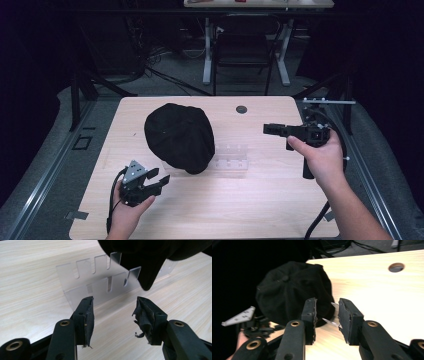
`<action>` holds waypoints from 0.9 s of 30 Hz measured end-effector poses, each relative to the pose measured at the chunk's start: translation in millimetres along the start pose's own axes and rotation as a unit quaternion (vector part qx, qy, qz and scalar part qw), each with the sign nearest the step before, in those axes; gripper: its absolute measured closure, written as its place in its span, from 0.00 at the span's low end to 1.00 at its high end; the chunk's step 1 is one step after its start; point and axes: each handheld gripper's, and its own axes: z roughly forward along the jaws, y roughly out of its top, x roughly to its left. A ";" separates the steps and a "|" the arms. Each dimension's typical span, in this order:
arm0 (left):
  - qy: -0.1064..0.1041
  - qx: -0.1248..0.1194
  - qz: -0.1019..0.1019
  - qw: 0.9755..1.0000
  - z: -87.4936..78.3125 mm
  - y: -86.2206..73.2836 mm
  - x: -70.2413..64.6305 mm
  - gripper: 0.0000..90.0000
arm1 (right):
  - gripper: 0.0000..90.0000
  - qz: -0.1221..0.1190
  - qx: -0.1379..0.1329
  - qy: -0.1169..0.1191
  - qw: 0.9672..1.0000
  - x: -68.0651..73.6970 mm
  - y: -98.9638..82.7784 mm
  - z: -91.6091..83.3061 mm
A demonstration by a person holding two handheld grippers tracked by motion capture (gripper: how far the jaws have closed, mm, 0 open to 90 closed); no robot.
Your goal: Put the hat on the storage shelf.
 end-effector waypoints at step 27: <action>0.018 0.011 -0.028 0.999 0.6 -28.2 16.2 0.53 | 0.68 -0.027 -0.015 -0.080 0.996 -42.8 -106.2 3.1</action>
